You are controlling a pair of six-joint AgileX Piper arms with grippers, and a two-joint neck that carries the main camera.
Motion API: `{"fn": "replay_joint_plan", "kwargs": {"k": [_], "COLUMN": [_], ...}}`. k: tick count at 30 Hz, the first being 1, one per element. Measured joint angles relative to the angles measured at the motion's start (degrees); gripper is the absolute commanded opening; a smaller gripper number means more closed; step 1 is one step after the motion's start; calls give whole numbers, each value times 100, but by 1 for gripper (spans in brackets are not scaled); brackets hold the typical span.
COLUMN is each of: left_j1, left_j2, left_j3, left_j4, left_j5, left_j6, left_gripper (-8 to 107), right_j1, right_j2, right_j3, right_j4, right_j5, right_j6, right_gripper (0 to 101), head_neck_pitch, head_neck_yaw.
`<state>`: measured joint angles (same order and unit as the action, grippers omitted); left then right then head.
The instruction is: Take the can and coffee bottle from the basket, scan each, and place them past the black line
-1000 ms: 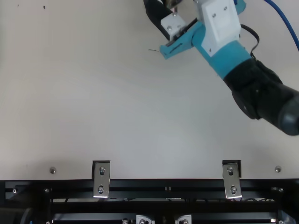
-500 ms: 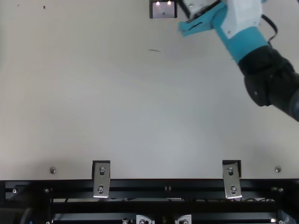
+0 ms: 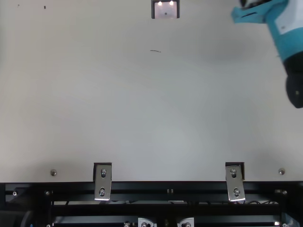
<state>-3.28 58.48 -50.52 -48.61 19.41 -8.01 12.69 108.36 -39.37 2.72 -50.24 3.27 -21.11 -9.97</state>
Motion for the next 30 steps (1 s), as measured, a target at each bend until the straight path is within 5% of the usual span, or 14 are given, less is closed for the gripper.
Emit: {"fn": "replay_joint_plan", "kwargs": {"k": [14,30], "left_j1": [0,0], "left_j2": [0,0], "left_j3": [0,0], "left_j4": [0,0], "left_j5": [0,0], "left_j6": [0,0], "left_gripper": [90,90], "right_j1": [-1290,-2276], "right_j2": [-224,-290], "right_j3": [432,626], "right_j4": [-132,33], "right_j5": [-278,-361], "right_j6": [51,-173], "right_gripper": [0,0], "head_neck_pitch": [0,-59], "head_neck_yaw": [0,-2053]}}
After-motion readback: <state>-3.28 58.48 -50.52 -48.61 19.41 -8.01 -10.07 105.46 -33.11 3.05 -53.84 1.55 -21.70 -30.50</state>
